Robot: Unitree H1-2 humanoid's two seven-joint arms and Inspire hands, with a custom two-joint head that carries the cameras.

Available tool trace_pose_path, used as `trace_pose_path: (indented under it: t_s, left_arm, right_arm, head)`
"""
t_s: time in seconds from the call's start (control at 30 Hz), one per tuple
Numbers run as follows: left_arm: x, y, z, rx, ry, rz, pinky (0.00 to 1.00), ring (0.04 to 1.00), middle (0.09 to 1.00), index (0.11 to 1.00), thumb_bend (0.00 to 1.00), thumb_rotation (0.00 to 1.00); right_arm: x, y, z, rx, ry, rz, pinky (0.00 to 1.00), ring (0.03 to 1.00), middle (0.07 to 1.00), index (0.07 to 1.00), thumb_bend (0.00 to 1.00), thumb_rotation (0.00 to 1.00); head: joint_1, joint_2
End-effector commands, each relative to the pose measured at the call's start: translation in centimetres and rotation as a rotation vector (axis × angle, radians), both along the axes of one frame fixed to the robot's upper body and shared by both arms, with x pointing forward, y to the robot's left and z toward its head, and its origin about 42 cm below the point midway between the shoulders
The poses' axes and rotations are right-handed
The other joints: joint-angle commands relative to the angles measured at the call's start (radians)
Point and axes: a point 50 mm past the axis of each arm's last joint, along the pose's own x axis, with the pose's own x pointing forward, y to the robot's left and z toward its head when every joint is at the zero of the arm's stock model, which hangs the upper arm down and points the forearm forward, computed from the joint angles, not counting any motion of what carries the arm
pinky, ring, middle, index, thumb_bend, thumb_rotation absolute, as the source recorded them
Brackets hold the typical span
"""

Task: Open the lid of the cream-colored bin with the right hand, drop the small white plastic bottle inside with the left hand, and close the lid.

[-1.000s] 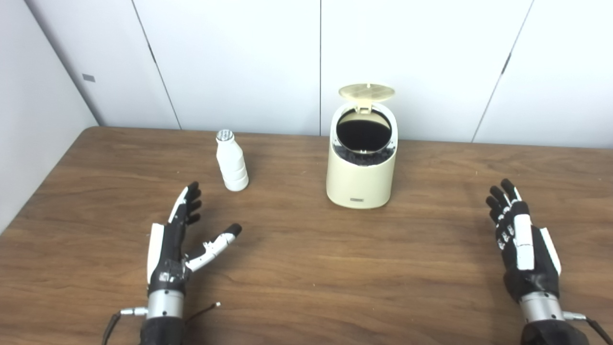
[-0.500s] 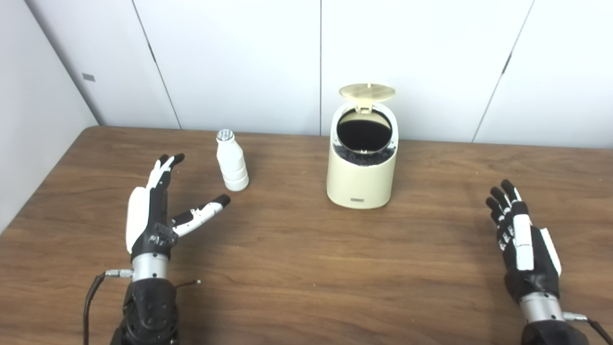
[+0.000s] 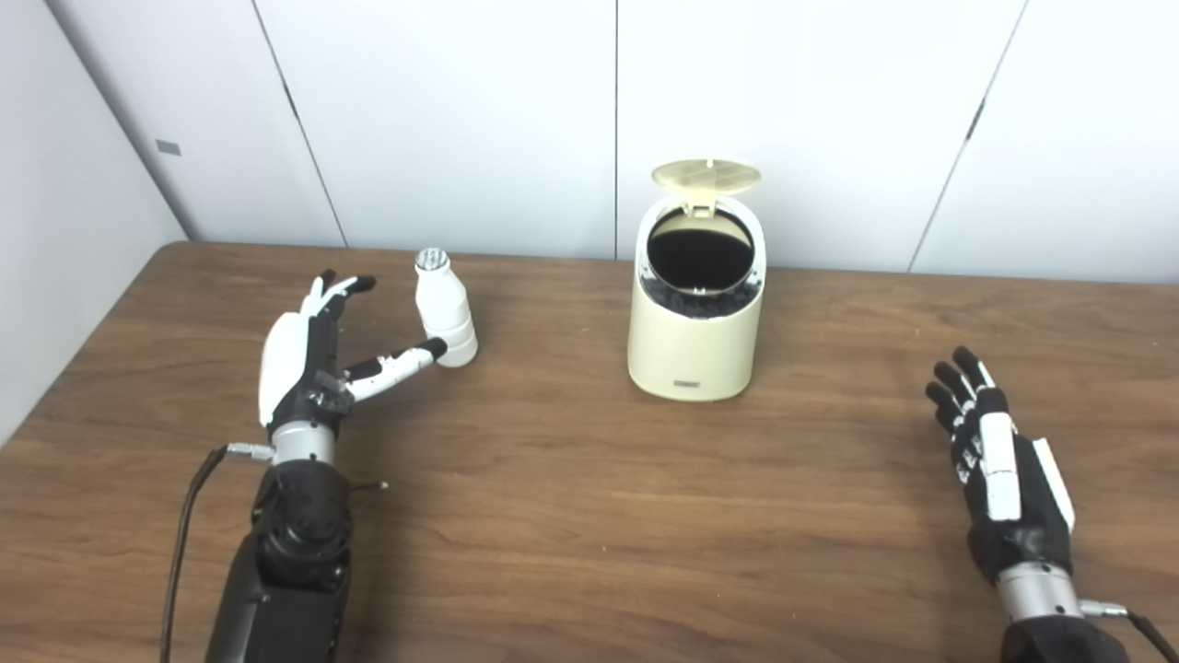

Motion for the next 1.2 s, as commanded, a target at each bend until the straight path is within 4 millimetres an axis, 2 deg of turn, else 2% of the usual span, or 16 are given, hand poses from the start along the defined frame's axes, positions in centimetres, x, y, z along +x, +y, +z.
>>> trace_pose_path:
  t_s: [0.0, 0.4, 0.8, 1.17]
  left_arm:
    - [1.7, 0.3, 2.6, 0.053, -0.095, -0.009, 1.0, 1.0, 1.0, 0.842, 0.96, 0.38]
    - [4.8, -0.4, 2.6, 0.075, -0.051, -0.047, 1.0, 1.0, 0.997, 0.823, 0.98, 0.34]
    - [5.0, -0.1, 2.1, 0.018, -0.038, -0.08, 1.0, 1.0, 0.974, 0.807, 0.93, 0.3]
    - [5.2, -0.3, 1.7, -0.022, -0.056, -0.097, 0.96, 1.0, 0.939, 0.735, 0.88, 0.28]
  right_arm:
    - [0.3, 0.2, 1.7, -0.005, -0.065, 0.008, 0.97, 0.936, 0.94, 0.942, 0.56, 0.99]
    - [0.4, 0.7, 1.9, 0.001, -0.06, 0.01, 0.97, 0.932, 0.938, 0.939, 0.53, 0.99]
    - [0.4, 1.0, 1.8, -0.003, -0.06, 0.01, 0.96, 0.926, 0.935, 0.941, 0.55, 1.0]
    - [0.5, 1.1, 1.6, -0.01, -0.064, 0.012, 0.97, 0.925, 0.933, 0.939, 0.56, 0.99]
  head:
    - [-0.001, 0.001]
    - [-0.009, 0.005]
    - [-0.024, 0.008]
    - [-0.028, 0.008]
